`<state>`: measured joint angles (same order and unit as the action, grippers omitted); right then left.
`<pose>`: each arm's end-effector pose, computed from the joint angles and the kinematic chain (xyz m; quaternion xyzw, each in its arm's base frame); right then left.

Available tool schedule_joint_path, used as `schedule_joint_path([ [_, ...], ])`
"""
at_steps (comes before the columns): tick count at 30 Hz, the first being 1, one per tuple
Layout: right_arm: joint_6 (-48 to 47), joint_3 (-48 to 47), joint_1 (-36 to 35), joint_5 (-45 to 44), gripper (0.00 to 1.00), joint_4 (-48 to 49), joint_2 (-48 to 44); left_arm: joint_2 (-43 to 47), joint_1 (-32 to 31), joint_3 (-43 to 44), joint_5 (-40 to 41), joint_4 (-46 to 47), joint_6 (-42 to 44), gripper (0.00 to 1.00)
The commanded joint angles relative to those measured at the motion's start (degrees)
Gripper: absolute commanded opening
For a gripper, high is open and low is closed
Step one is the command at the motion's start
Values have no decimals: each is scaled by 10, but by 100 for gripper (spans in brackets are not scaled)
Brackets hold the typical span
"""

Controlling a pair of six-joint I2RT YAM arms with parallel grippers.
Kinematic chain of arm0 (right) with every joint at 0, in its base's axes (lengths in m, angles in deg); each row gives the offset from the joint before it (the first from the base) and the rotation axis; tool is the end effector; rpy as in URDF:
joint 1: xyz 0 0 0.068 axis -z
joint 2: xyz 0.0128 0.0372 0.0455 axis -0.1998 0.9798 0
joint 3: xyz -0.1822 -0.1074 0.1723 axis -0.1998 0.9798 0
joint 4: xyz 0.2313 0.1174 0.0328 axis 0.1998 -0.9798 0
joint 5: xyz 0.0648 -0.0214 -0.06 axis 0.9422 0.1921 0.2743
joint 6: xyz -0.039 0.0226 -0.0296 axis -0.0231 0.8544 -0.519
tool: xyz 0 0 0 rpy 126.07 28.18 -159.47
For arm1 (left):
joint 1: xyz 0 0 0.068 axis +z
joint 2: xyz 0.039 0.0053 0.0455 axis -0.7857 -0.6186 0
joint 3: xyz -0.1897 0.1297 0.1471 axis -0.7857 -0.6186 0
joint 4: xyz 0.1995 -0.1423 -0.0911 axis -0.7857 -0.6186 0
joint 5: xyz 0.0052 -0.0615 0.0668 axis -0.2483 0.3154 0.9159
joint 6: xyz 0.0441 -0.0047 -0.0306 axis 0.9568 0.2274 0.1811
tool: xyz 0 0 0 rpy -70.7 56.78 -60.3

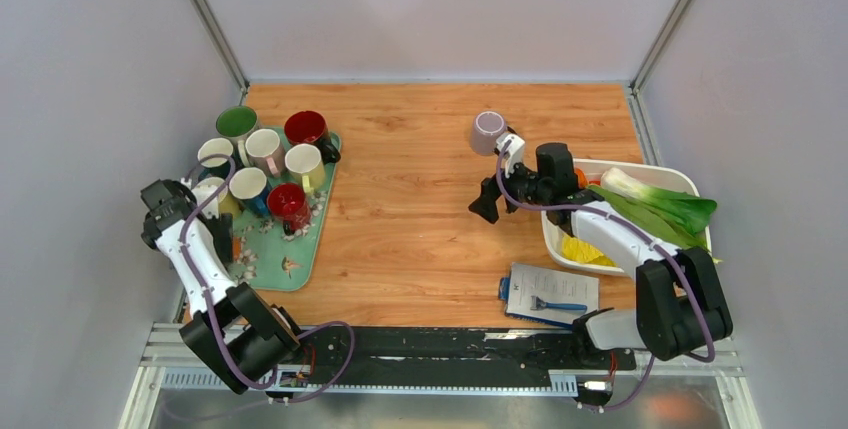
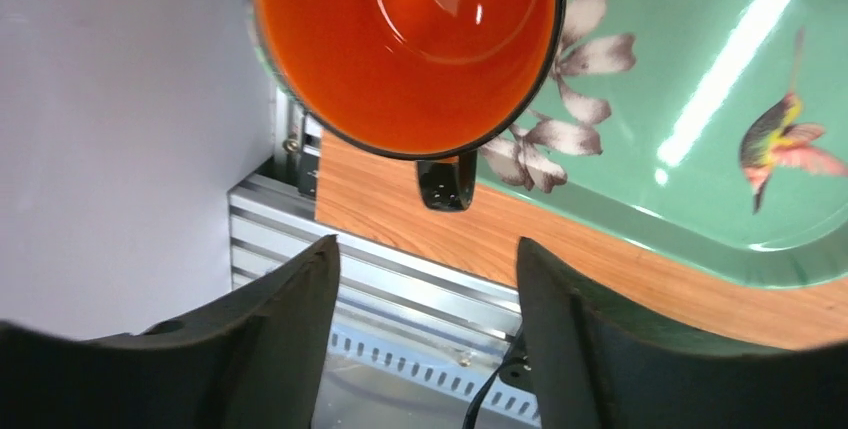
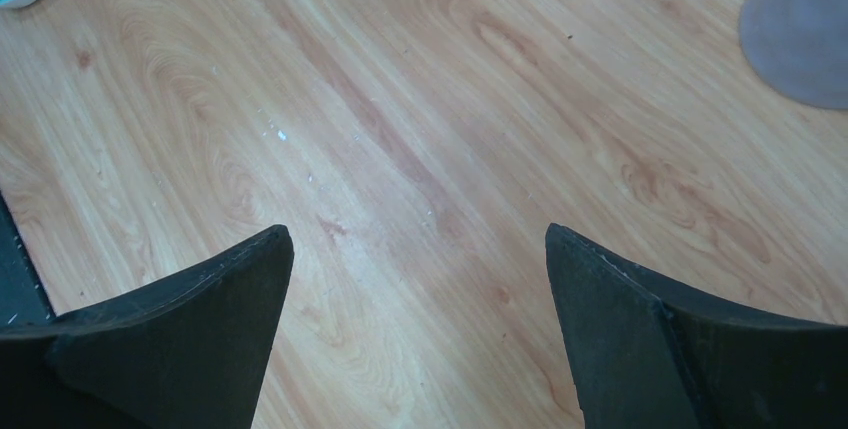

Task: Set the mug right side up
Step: Place the cup on the tray, then turn over the cup at the center of the board.

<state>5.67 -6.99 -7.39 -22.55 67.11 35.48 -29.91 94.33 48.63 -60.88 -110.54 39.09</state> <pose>0.2551 0.1088 0.2195 -0.3385 0.7897 0.3020 0.4131 0.1436 0.1335 0.2379 -0.1218 0.9741 0.1264 0.1425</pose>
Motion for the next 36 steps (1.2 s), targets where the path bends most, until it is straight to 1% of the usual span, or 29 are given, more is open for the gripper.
schedule_joint_path([
  [1,1,-71,6,-47,100,9,28,7,-4,93,-33,-62,-8,79],
  [3,-10,-106,10,-85,100,14,52,4,-15,119,-44,-84,-7,81],
  [5,-25,-144,12,-158,100,27,77,4,-31,137,-53,-92,-4,81],
  [8,-15,-198,32,-256,99,59,127,6,-58,153,-72,-92,-3,81],
  [10,-12,-236,45,-292,98,69,162,0,-98,172,-82,-90,-13,81],
  [11,-16,-254,48,-298,98,70,180,-6,-112,186,-83,-90,-20,81],
  [12,-19,-272,51,-301,98,71,197,-9,-141,193,-82,-90,-23,80],
  [14,-26,-302,53,-295,98,71,232,-17,-183,216,-84,-91,-30,78],
  [16,-38,-326,54,-272,99,73,263,-21,-213,237,-104,-98,-30,76],
  [21,-88,-367,67,-142,99,62,323,-3,-255,275,-229,-143,21,72],
  [24,-116,-388,70,-129,99,46,357,27,-270,273,-287,-167,68,72],
  [26,-134,-391,69,-131,100,43,371,45,-276,267,-308,-176,84,72],
  [30,-130,-362,61,-127,99,37,361,67,-283,262,-332,-185,84,72],
  [34,-112,-276,36,-122,98,41,310,73,-284,256,-359,-179,69,70],
  [36,-83,-235,22,-131,98,46,278,77,-285,251,-368,-170,56,70],
])
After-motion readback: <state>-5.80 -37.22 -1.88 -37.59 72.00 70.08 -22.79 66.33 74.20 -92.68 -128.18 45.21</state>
